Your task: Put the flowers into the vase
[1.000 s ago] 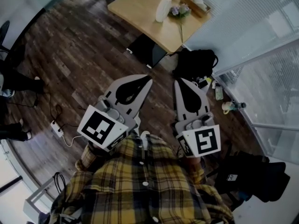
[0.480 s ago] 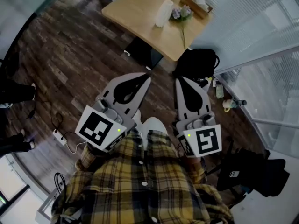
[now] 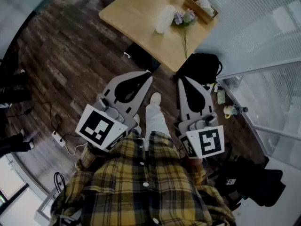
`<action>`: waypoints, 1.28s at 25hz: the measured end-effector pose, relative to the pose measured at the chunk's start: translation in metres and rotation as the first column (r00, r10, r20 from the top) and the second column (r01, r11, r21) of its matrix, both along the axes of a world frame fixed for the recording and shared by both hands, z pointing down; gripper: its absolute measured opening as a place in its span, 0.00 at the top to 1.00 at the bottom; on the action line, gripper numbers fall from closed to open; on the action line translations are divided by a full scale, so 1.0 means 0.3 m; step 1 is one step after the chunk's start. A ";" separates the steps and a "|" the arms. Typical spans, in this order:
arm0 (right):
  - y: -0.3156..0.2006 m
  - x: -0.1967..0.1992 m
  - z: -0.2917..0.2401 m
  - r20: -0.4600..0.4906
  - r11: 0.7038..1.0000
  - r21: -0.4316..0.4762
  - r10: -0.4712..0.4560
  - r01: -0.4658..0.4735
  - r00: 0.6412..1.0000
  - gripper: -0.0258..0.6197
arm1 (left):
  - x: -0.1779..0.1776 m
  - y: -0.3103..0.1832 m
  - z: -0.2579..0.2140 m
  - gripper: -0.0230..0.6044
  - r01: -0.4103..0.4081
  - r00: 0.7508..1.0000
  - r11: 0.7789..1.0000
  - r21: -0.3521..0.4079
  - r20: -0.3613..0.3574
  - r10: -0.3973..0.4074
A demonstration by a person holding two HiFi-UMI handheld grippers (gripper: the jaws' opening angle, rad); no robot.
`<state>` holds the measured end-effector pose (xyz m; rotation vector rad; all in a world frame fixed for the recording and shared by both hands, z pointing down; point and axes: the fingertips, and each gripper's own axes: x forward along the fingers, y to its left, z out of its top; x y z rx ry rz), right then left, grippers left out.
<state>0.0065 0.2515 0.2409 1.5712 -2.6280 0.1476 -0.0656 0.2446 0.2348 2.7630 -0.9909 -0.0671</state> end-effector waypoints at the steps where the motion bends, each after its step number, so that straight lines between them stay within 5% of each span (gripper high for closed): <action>1: -0.032 0.012 0.002 0.001 1.000 0.002 -0.008 0.008 1.000 0.94 | 0.012 -0.032 0.001 0.95 0.007 1.000 1.000 0.002 0.000 -0.007; 15: -0.436 0.274 -0.048 -0.022 0.996 0.036 -0.084 0.084 0.996 0.94 | 0.256 -0.456 -0.078 0.95 0.104 0.994 0.993 0.061 -0.022 -0.103; 25: -0.555 0.328 -0.014 0.011 0.992 0.009 -0.130 0.130 0.992 0.94 | 0.255 -0.564 -0.059 0.95 0.186 0.982 0.982 0.032 -0.006 -0.186; 32: -0.659 0.329 0.015 0.013 0.995 -0.019 -0.097 0.097 0.995 0.94 | 0.233 -0.672 -0.042 0.95 0.166 0.986 0.986 0.019 0.000 -0.166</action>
